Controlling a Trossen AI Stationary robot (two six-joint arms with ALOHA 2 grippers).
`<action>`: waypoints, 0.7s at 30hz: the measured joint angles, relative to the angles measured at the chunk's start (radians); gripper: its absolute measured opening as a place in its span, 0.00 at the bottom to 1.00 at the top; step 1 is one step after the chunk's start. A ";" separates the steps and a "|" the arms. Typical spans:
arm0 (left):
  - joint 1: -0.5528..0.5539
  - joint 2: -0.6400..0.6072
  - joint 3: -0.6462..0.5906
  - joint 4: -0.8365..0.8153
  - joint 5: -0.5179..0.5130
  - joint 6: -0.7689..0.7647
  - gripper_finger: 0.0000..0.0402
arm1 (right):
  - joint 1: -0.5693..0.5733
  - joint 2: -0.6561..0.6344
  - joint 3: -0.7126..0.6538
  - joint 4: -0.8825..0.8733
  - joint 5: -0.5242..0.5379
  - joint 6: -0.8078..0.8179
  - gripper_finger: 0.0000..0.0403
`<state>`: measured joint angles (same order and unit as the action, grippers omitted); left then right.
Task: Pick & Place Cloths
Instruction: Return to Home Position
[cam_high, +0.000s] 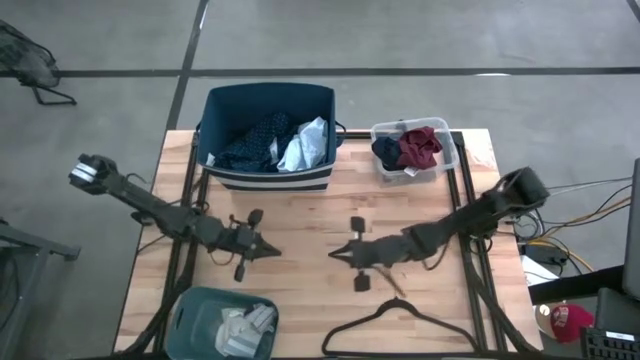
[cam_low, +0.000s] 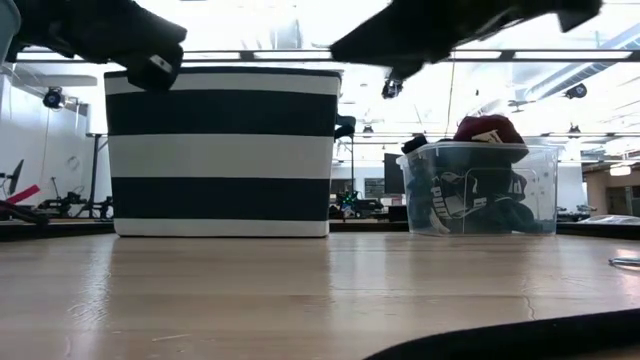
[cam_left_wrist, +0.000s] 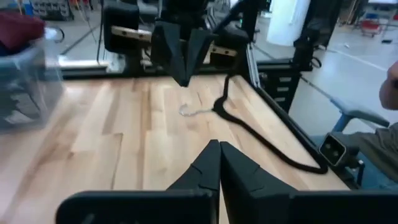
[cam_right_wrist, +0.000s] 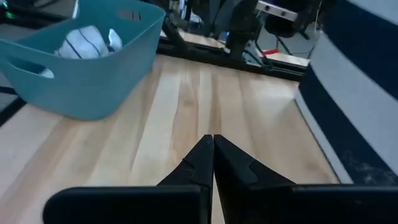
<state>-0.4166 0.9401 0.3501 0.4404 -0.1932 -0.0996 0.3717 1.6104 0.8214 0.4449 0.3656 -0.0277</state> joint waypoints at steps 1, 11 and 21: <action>0.009 -0.021 -0.005 -0.004 0.002 0.006 0.01 | 0.000 -0.036 -0.029 0.005 0.000 0.002 0.02; -0.004 -0.272 -0.178 -0.011 -0.040 -0.009 0.04 | 0.002 -0.354 -0.286 0.052 0.105 0.058 0.02; -0.004 -0.534 -0.238 -0.163 -0.036 0.028 0.02 | 0.000 -0.570 -0.479 0.071 0.104 0.066 0.02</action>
<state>-0.4210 0.4064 0.1123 0.2777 -0.2291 -0.0718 0.3721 1.0402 0.3419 0.5161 0.4694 0.0382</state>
